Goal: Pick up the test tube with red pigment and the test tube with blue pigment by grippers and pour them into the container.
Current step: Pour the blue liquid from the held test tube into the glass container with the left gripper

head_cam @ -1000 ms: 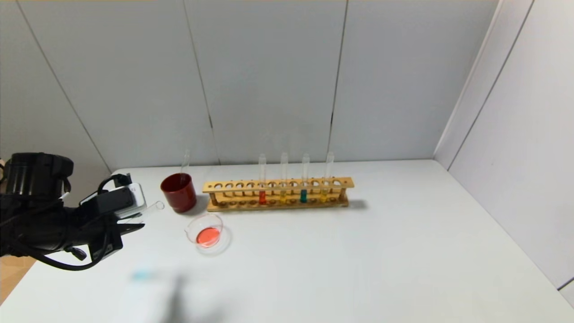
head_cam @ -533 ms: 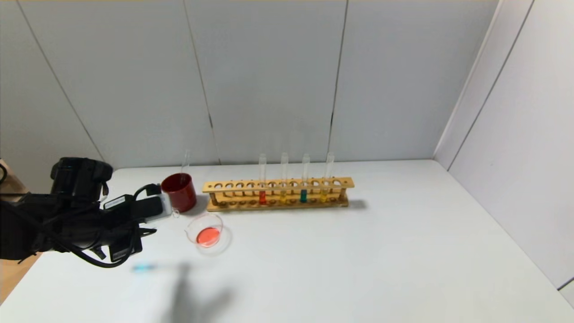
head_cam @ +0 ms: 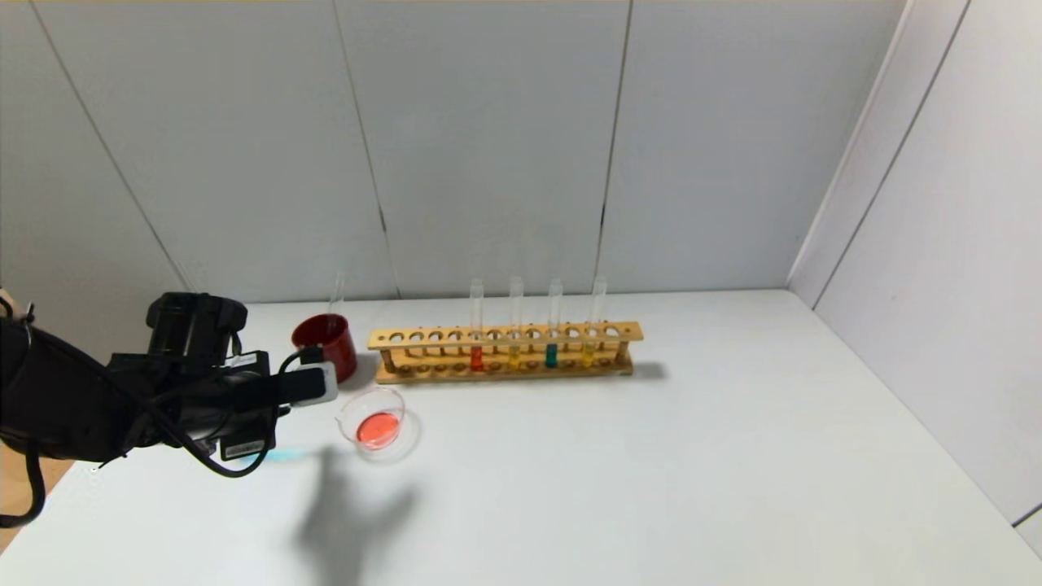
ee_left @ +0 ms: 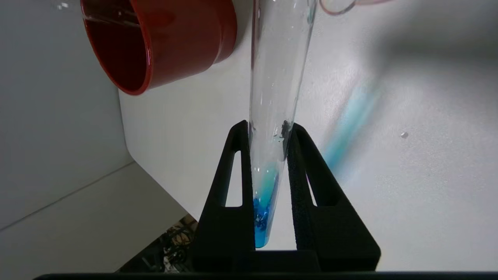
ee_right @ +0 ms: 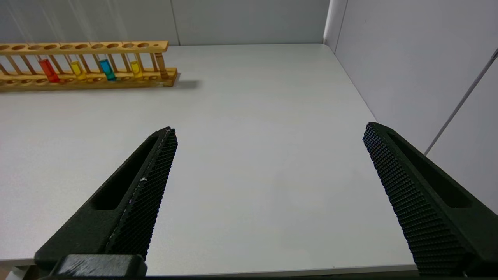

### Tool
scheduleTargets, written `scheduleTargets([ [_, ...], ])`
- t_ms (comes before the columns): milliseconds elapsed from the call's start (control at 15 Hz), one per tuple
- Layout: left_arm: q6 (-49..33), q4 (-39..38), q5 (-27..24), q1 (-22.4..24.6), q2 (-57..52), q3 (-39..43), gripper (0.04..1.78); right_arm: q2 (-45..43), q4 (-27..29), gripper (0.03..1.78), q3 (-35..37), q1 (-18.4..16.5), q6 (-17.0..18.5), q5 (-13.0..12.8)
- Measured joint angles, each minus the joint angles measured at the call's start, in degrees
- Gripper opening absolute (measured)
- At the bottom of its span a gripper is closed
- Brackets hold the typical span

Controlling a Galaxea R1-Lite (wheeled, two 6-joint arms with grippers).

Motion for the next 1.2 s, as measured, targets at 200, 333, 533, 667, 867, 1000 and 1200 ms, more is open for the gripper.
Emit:
scheduleTargets([
  [200, 1.45, 0.11, 0.45, -1.63, 0.38, -1.07, 0.32, 0.0, 0.0, 1.75, 0.0, 0.0, -0.02, -0.02],
  [333, 1.55, 0.17, 1.71, -2.79, 0.55, -1.35, 0.32, 0.0, 0.02, 1.75, 0.0, 0.0, -0.02, -0.05],
  [533, 1.71, 0.28, 2.88, -3.25, 1.12, -1.44, 0.32, 0.0, 0.0, 1.75, 0.0, 0.0, -0.02, -0.02],
  [667, 2.26, 0.28, 3.21, -3.36, 1.54, -1.29, 0.32, 0.0, 0.02, 1.75, 0.0, 0.0, 0.0, -0.02],
  [867, 3.28, 0.28, 5.05, -3.58, 1.97, -1.07, 0.32, 0.0, 0.02, 1.75, 0.0, 0.0, 0.0, -0.05],
  [1000, 5.4, 0.28, 6.53, -3.64, 2.15, -1.05, 0.32, 0.0, 0.02, 1.75, 0.0, 0.0, 0.0, -0.05],
  [1200, 7.47, 0.28, 8.13, -3.94, 2.3, -1.18, 0.32, 0.0, 0.02, 1.75, 0.0, 0.0, 0.0, -0.02],
])
